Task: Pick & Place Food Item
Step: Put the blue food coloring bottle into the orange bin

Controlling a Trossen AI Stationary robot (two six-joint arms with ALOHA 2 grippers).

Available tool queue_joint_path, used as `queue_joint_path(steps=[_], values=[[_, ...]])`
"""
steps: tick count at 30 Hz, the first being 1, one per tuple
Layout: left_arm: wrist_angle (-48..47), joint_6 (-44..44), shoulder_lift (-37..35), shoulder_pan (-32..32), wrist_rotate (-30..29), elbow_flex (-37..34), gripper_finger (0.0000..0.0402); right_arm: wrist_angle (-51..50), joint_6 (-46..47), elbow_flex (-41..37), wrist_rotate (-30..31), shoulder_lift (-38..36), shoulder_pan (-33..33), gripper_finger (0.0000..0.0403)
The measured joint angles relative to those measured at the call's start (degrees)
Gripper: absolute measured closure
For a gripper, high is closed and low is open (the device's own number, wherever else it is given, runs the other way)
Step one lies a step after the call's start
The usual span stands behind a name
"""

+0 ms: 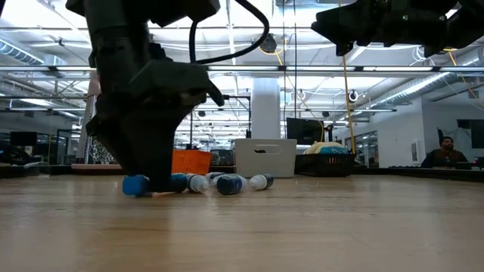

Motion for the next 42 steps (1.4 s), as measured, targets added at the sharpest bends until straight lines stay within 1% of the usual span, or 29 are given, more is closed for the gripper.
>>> queue_joint_path(steps=[2,5,9,13,22,24,26,27,29,32,35,37,39,41,42], values=[[-0.61,2.27,0.00,0.01,-0.07,-0.01,0.0246,-0.56,0.02,0.00,0.00,0.00,0.01,0.0273],[-2.12,7.41,0.06,0.16,-0.60,0.04,0.0269,-1.36,0.02,0.00,0.00,0.00,0.01,0.0273],[-4.06,12.73,-1.08,0.40,-1.28,0.01,0.0289,-2.48,0.04,0.00,-0.02,0.00,0.07,0.0273],[-5.60,15.45,-3.96,1.30,-1.59,-0.34,0.0304,-2.58,0.87,0.00,-0.02,0.00,0.82,0.0273],[-11.54,17.76,-17.46,6.36,-10.07,-0.36,0.0336,-2.68,0.87,0.00,-0.02,0.00,2.91,0.0273],[-11.44,17.92,-20.16,7.94,-10.13,-0.14,0.0344,-2.73,0.85,0.00,-0.04,0.00,3.31,0.0273],[-13.15,20.63,-21.82,8.95,-8.72,-0.10,0.0351,-2.79,0.83,0.00,-0.15,0.00,3.34,0.0273],[-14.76,22.62,-22.24,9.31,-8.51,-0.10,0.0353,-2.81,0.87,0.00,-0.18,0.00,3.33,0.0273],[-19.41,24.78,-22.56,9.88,-10.01,-0.16,0.0354,-2.99,0.73,0.00,-0.21,0.00,3.28,0.0273],[-29.20,25.67,-22.39,12.63,-13.05,-0.16,0.0336,-3.21,0.38,0.00,-0.22,0.00,3.28,0.0273],[-35.48,25.80,-21.46,15.98,-17.14,-0.56,0.0290,-3.33,-0.34,0.00,-0.26,0.00,3.28,0.0273],[-34.08,26.79,-21.67,18.23,-21.48,-2.14,0.0252,-3.63,-0.74,0.00,-0.25,-0.02,3.28,0.0273],[-29.42,30.27,-21.71,20.51,-24.86,-5.18,0.0217,-3.97,-0.87,0.00,-0.26,0.00,3.28,0.0273],[-23.07,33.62,-21.51,22.68,-23.58,-9.17,0.0192,-4.00,-1.07,0.00,-0.26,0.00,3.28,0.0273],[-19.52,35.01,-21.54,23.64,-21.13,-11.39,0.0183,-4.08,-1.05,0.00,-0.26,0.00,3.28,0.0273]])
